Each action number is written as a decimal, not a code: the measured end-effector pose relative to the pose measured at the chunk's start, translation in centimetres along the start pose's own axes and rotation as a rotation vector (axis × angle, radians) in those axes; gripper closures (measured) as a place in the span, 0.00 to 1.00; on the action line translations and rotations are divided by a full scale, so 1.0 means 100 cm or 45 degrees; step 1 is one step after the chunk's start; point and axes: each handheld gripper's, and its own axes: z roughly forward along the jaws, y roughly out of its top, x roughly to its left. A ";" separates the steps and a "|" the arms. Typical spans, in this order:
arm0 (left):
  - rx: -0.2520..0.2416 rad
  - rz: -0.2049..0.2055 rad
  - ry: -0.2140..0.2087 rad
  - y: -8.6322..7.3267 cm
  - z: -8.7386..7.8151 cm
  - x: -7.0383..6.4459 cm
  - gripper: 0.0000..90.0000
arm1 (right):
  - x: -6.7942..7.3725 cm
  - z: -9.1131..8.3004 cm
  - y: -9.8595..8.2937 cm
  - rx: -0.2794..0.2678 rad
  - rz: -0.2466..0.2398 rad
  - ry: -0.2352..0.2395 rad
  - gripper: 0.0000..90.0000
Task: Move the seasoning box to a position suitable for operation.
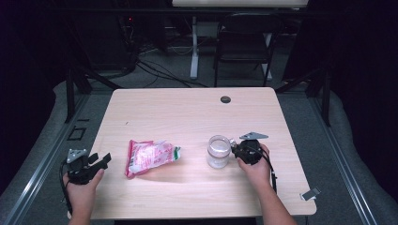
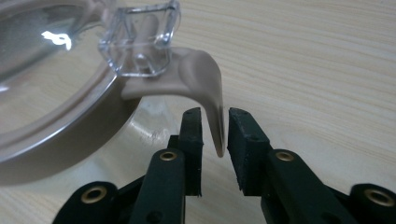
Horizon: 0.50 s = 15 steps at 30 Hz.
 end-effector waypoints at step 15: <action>0.008 0.055 -0.003 -0.003 -0.002 -0.008 0.50 | 0.006 0.009 0.007 0.026 -0.036 -0.070 0.94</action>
